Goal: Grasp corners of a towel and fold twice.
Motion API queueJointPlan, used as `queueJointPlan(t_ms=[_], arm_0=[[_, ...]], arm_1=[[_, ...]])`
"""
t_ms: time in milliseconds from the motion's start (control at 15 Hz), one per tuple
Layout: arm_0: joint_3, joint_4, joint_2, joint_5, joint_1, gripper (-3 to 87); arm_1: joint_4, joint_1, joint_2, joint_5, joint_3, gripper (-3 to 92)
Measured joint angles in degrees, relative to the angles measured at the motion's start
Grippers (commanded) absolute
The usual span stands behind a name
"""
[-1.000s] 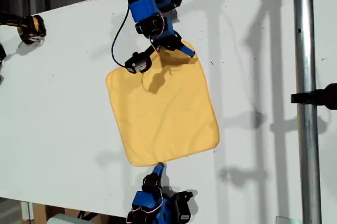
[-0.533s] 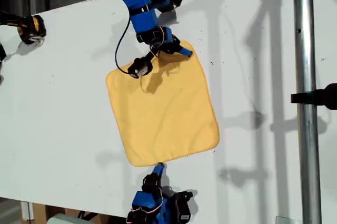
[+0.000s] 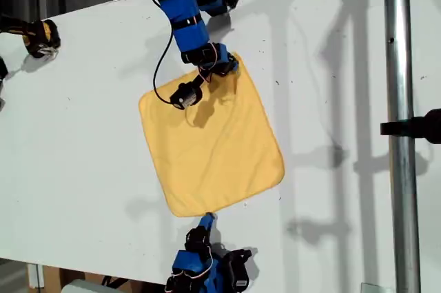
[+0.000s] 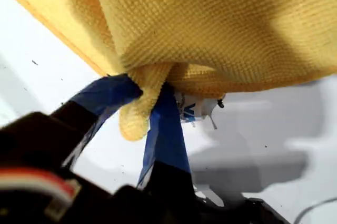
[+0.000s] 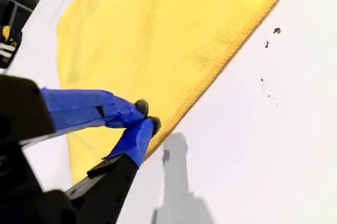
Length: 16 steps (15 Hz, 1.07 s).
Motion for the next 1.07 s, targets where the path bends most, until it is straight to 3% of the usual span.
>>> queueJointPlan(t_ms=[600,1067], arm_0=[[-5.45,-3.87,-3.78,-5.45,3.16,-1.0],[-40.78,-10.28,-54.84,-1.23,11.51,-1.0]], arm_1=[[0.0,-0.44,-1.41,0.0,-0.97,-0.1],[0.0,-0.44,-1.93,0.0,-1.49,-0.1]])
